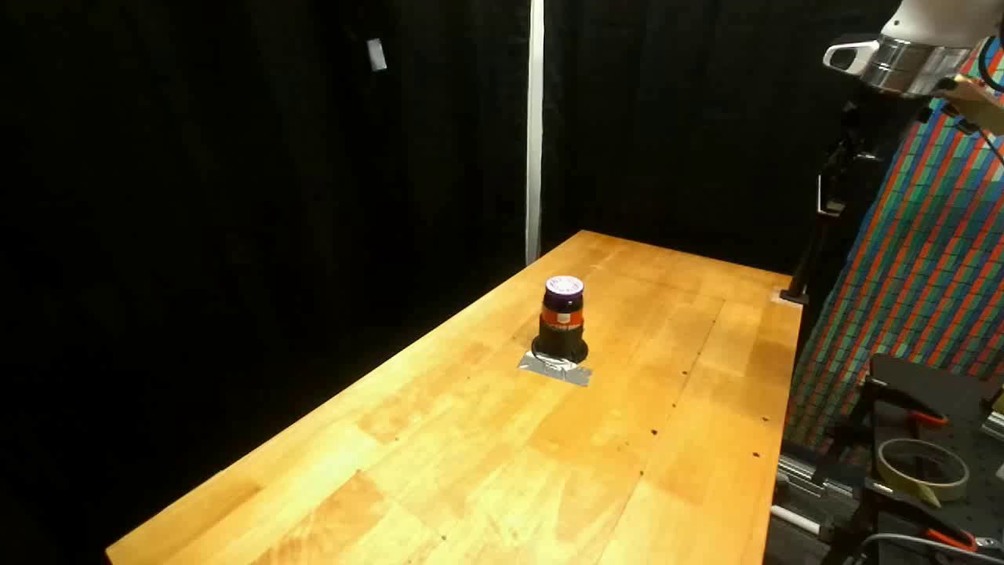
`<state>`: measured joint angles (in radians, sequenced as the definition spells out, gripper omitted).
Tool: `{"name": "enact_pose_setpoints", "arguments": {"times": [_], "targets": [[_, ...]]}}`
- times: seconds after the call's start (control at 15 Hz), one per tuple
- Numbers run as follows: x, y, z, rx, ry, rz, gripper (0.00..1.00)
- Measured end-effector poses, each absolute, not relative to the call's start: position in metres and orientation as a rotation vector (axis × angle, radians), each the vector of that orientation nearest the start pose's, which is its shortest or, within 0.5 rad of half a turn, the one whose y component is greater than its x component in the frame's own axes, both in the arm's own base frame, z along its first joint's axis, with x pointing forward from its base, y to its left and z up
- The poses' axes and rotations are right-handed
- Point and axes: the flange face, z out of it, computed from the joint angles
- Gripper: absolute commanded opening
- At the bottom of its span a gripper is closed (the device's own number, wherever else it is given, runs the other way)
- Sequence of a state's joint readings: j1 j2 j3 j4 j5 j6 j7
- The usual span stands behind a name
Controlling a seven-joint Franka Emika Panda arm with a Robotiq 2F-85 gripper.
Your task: Put the rubber band around the brown cup
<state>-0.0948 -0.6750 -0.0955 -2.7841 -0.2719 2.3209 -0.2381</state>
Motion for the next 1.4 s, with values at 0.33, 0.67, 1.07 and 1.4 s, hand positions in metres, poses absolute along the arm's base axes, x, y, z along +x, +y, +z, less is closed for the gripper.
{"name": "enact_pose_setpoints", "arguments": {"times": [0.33,0.67,1.07,1.4], "targets": [[0.342,-0.069,0.419,-3.305,-0.377,-0.296,1.0],[0.347,-0.054,0.419,-3.281,-0.411,-0.273,1.0],[0.395,0.047,0.416,-3.092,-0.533,-0.147,1.0],[0.463,0.091,0.4,-3.023,-0.409,-0.077,1.0]]}}
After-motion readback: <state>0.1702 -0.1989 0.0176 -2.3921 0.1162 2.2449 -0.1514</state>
